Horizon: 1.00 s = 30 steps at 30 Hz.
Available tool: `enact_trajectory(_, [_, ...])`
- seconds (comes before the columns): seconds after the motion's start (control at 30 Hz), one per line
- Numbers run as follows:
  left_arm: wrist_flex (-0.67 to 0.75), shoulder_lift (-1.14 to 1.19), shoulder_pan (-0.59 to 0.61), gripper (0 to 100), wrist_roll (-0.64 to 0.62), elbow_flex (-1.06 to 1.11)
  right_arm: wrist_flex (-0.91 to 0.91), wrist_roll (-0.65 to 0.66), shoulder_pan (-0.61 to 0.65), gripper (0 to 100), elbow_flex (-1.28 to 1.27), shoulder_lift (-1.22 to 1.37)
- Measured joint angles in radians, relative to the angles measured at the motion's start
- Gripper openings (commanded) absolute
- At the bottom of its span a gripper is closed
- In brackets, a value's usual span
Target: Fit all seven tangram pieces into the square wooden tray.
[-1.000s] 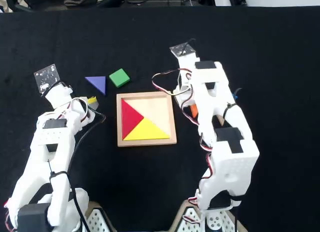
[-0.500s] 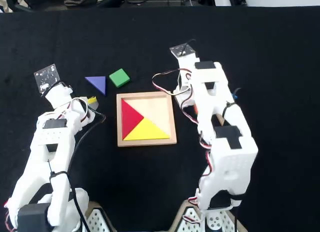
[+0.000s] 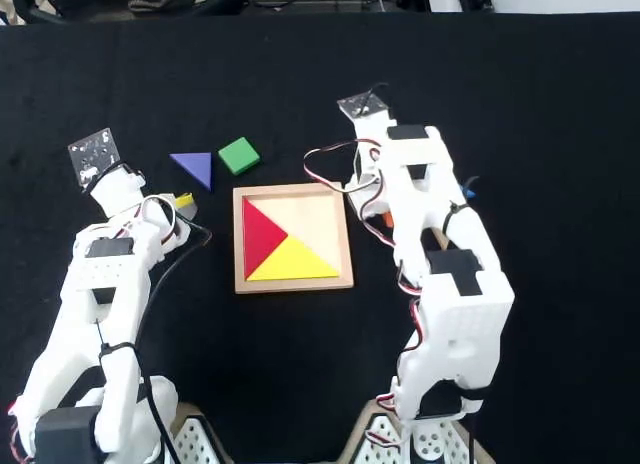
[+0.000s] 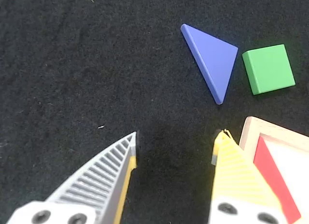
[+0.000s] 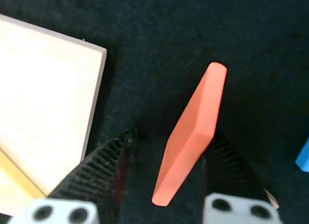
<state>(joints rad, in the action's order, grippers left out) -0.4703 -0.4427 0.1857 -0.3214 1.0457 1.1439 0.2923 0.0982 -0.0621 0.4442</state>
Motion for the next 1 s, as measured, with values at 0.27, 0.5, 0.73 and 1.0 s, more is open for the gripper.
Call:
enact_trajectory(0.27, [0.000,0.000,0.000,26,0.000,0.000,0.014,-0.002,-0.020,19.4,-0.002,-0.046])
enact_trajectory(0.5, [0.000,0.000,0.000,26,0.000,0.000,0.014,-0.002,-0.031,13.4,-0.023,-0.058])
enact_trajectory(0.73, [0.000,0.000,0.000,26,0.000,0.000,0.014,-0.002,-0.031,5.4,-0.025,-0.058])
enact_trajectory(1.0, [0.000,0.000,0.000,26,0.000,0.000,-0.014,-0.009,-0.055,1.1,-0.025,-0.058])
